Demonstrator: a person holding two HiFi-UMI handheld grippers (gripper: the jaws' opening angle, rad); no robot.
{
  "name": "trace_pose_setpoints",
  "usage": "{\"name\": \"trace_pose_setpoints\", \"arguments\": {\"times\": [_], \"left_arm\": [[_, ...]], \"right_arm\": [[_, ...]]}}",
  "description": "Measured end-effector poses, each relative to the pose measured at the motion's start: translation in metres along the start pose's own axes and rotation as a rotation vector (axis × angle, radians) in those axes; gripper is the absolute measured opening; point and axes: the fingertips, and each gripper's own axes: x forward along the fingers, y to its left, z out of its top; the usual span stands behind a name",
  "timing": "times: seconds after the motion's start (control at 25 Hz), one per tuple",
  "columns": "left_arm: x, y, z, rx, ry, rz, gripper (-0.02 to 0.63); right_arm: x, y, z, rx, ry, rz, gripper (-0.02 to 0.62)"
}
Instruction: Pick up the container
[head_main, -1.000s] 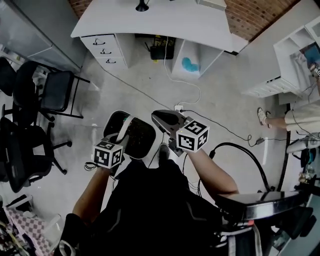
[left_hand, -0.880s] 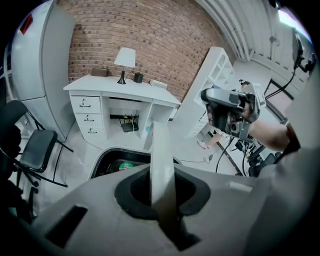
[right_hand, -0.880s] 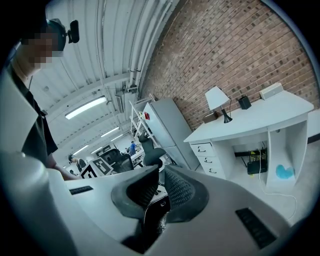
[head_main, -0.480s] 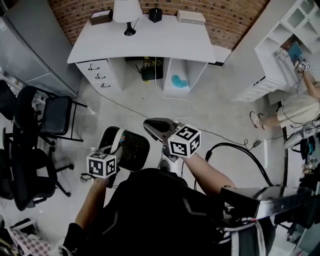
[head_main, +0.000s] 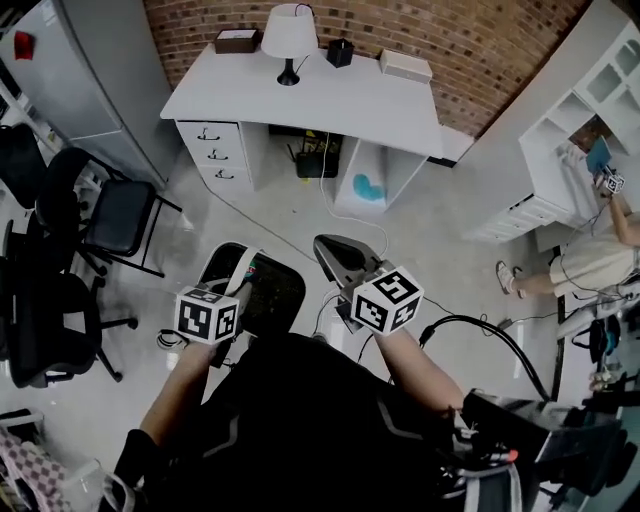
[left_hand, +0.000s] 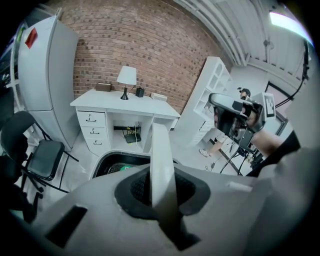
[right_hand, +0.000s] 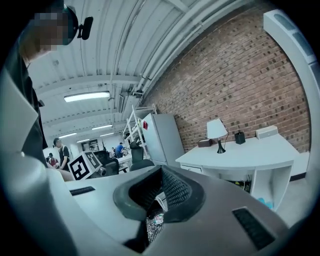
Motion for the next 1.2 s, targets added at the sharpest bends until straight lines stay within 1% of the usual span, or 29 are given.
{"name": "trace_pose_setpoints", "arguments": {"times": [0.16, 0.28, 0.56, 0.88, 1.0, 1.2], "left_arm": [[-0.008, 0.005, 0.005, -0.036, -0.024, 0.008, 0.037], [-0.012, 0.001, 0.01, -0.034, -0.035, 0.008, 0.038], [-0.022, 0.0, 0.013, -0.065, -0.051, 0.005, 0.038], [-0.028, -0.001, 0.015, -0.07, -0.043, 0.009, 0.038], [-0.026, -0.007, 0.015, -0.072, -0.042, 0.01, 0.038], [-0.031, 0.001, 0.015, -0.08, -0.056, 0.029, 0.038]], "right_arm": [[-0.003, 0.003, 0.007, -0.015, -0.015, -0.03, 0.009], [-0.011, 0.002, 0.011, -0.025, -0.022, -0.064, 0.008], [-0.014, -0.005, 0.009, 0.006, -0.022, -0.14, 0.008], [-0.013, -0.011, 0.01, 0.039, -0.025, -0.146, 0.008], [-0.02, -0.018, 0.012, 0.068, -0.033, -0.149, 0.008], [-0.012, -0.015, 0.014, 0.036, -0.027, -0.12, 0.008]]}}
